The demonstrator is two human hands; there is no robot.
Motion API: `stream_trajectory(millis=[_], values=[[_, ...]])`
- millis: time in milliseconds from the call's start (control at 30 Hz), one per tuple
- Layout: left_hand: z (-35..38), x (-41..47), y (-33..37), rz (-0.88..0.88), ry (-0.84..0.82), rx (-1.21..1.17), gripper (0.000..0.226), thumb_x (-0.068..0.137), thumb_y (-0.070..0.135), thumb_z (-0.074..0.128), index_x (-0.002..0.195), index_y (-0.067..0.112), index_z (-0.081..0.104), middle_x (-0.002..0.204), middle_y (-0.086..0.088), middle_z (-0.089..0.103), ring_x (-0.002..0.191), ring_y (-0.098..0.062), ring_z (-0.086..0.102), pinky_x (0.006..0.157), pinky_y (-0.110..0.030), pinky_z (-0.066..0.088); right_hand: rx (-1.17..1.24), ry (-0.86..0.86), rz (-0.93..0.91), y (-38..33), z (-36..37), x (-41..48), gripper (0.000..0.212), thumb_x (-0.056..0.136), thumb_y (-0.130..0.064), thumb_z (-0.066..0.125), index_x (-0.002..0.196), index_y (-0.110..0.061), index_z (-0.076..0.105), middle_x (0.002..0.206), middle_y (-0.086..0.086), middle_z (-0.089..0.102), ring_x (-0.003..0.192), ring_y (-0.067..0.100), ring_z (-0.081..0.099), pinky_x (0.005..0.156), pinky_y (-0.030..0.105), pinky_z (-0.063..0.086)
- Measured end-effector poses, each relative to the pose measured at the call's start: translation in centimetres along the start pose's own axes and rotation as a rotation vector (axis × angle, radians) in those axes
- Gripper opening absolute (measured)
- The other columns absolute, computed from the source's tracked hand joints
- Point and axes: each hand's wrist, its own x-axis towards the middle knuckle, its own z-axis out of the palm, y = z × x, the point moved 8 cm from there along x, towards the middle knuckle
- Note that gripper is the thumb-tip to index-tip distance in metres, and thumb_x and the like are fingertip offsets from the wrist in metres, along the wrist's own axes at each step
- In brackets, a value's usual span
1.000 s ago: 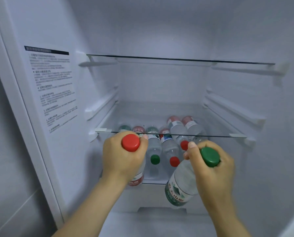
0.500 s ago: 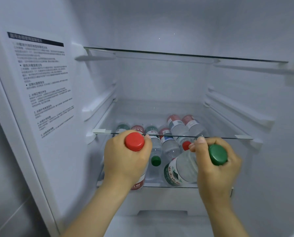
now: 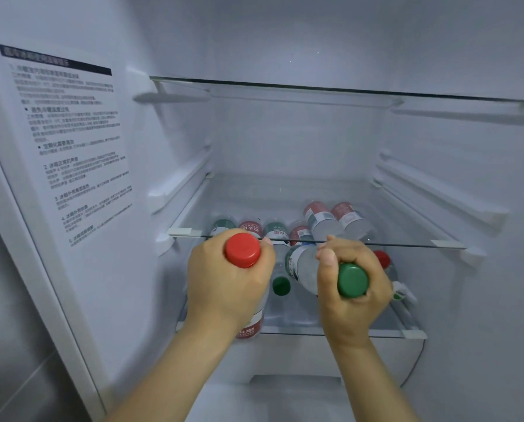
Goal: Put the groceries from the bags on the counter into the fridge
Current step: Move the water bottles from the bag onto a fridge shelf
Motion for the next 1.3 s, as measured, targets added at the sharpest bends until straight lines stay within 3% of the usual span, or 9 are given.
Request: stream_trajectory(millis=[133, 367, 533, 667, 833, 933, 1067, 1167, 1300], values=[[-0.1, 0.0, -0.1, -0.009, -0.007, -0.015, 0.031, 0.072, 0.037, 0.059, 0.053, 0.013, 0.059, 0.049, 0.001, 0.056, 0.053, -0.017, 0.053, 0.05, -0.012, 0.037, 0.051, -0.044, -0.021, 0.0, -0.1, -1.2, 0.024, 0.094, -0.03, 0.059, 0.075, -0.015, 0.059, 0.081, -0.009, 0.063, 0.081, 0.012, 0.064, 0.08, 0.024, 0.049], [-0.2, -0.2, -0.1, -0.013, 0.004, -0.025, 0.04, 0.068, 0.049, 0.053, 0.054, 0.012, 0.06, 0.05, 0.001, 0.056, 0.055, -0.018, 0.054, 0.05, -0.014, 0.037, -0.086, -0.173, -0.032, 2.8, -1.3, -4.2, 0.016, 0.091, -0.03, 0.063, 0.091, -0.013, 0.061, 0.104, 0.005, 0.067, 0.105, 0.02, 0.062, 0.097, 0.033, 0.047], [-0.3, -0.2, 0.1, -0.007, 0.011, 0.003, 0.039, 0.069, 0.046, 0.054, 0.056, 0.01, 0.063, 0.054, -0.002, 0.062, 0.059, -0.021, 0.057, 0.053, -0.018, 0.041, -0.171, -0.346, 0.204, 7.1, 0.1, -6.4, 0.018, 0.085, -0.028, 0.067, 0.1, -0.019, 0.062, 0.127, -0.003, 0.061, 0.132, 0.014, 0.047, 0.111, 0.029, 0.036], [-0.2, -0.1, 0.1, -0.017, -0.001, 0.007, 0.032, 0.072, 0.037, 0.059, 0.056, 0.009, 0.064, 0.054, -0.004, 0.062, 0.059, -0.021, 0.057, 0.053, -0.013, 0.04, -0.252, -0.513, 0.278, 9.0, 1.7, -7.6, 0.023, 0.085, -0.022, 0.071, 0.106, -0.021, 0.06, 0.138, -0.011, 0.052, 0.14, 0.009, 0.034, 0.113, 0.032, 0.034], [-0.2, -0.1, 0.1, -0.024, -0.007, 0.008, 0.028, 0.073, 0.032, 0.06, 0.057, 0.01, 0.064, 0.055, -0.004, 0.062, 0.059, -0.018, 0.057, 0.054, -0.009, 0.04, -0.268, -0.594, 0.37, 10.1, 2.8, -7.2, 0.033, 0.086, -0.023, 0.069, 0.114, -0.031, 0.053, 0.149, -0.016, 0.038, 0.145, 0.0, 0.017, 0.113, 0.022, 0.023], [-0.2, 0.0, 0.1, -0.023, -0.003, -0.001, 0.028, 0.073, 0.032, 0.06, 0.056, 0.009, 0.064, 0.054, -0.004, 0.062, 0.06, -0.019, 0.057, 0.055, -0.009, 0.04, -0.339, -0.743, 0.4, 10.7, 3.5, -7.1, 0.053, 0.091, -0.034, 0.062, 0.138, -0.036, 0.038, 0.157, -0.019, 0.021, 0.144, -0.008, 0.003, 0.115, 0.024, 0.021], [-0.2, 0.1, 0.0, -0.029, 0.002, -0.008, 0.03, 0.072, 0.034, 0.059, 0.057, 0.009, 0.064, 0.055, -0.005, 0.062, 0.061, -0.02, 0.057, 0.054, -0.009, 0.039, -0.376, -0.981, 0.467, 11.2, 3.5, -7.0, 0.081, 0.095, -0.042, 0.053, 0.152, -0.04, -0.004, 0.159, -0.024, -0.011, 0.143, -0.008, -0.012, 0.12, 0.036, 0.02], [-0.2, 0.1, -0.1, -0.03, 0.006, -0.01, 0.033, 0.071, 0.038, 0.059, 0.057, 0.009, 0.064, 0.055, -0.004, 0.062, 0.061, -0.02, 0.058, 0.054, -0.011, 0.04, -0.32, -0.944, 0.564, 11.6, 2.3, -6.8, 0.087, 0.091, -0.042, 0.058, 0.151, -0.044, -0.005, 0.159, -0.025, -0.004, 0.147, 0.001, 0.0, 0.118, 0.037, 0.028], [-0.3, 0.0, 0.0, -0.019, 0.001, -0.016, 0.031, 0.072, 0.035, 0.06, 0.056, 0.009, 0.064, 0.054, -0.004, 0.062, 0.059, -0.02, 0.057, 0.054, -0.009, 0.04, -0.168, -0.651, 0.664, 12.0, 0.6, -6.3, 0.067, 0.076, -0.036, 0.078, 0.133, -0.042, 0.043, 0.14, -0.032, 0.035, 0.128, -0.006, 0.039, 0.105, 0.017, 0.037]])
